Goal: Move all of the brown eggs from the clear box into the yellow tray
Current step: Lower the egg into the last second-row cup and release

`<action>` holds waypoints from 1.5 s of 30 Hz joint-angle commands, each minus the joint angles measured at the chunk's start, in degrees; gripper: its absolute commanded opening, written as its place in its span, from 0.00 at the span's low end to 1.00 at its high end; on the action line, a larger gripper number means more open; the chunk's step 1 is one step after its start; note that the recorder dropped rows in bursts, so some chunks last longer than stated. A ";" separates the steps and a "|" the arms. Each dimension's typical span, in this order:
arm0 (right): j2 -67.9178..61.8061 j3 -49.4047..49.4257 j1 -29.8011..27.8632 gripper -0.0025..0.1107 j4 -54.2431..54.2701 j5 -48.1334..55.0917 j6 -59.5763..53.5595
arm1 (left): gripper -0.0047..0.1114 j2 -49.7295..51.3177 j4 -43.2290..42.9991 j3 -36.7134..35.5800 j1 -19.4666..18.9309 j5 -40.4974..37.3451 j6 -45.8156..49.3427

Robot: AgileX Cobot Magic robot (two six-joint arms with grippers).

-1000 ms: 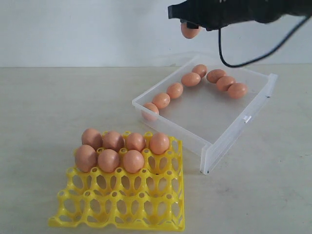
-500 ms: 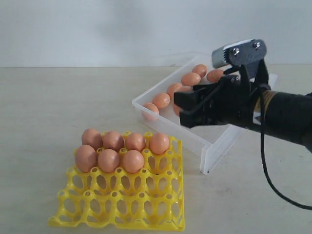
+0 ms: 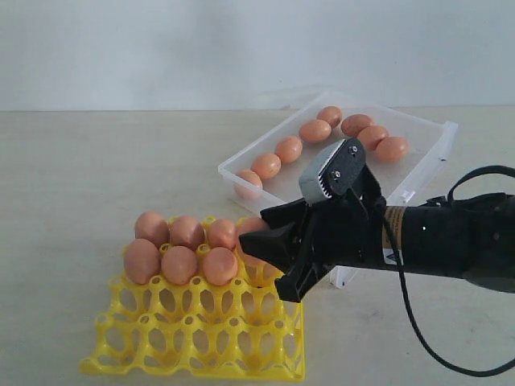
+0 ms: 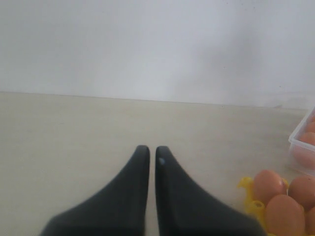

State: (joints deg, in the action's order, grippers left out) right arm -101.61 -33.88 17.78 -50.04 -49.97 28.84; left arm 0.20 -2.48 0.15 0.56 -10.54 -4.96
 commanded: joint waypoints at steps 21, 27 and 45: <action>-3.61 -1.70 0.18 0.02 -3.03 1.63 -7.78 | 0.08 -0.20 0.05 -0.15 -0.32 0.26 0.03; -3.61 -1.70 0.18 0.02 -3.17 4.24 -9.70 | 0.08 -0.20 0.05 -0.15 -0.32 0.26 0.03; -3.61 -1.70 0.18 0.47 -1.41 0.31 -9.51 | 0.08 -0.20 0.05 -0.15 -0.32 0.26 0.03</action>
State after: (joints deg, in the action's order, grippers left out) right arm -105.42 -35.35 17.78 -52.09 -47.97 19.52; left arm 0.20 -2.48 0.15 0.56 -10.54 -4.96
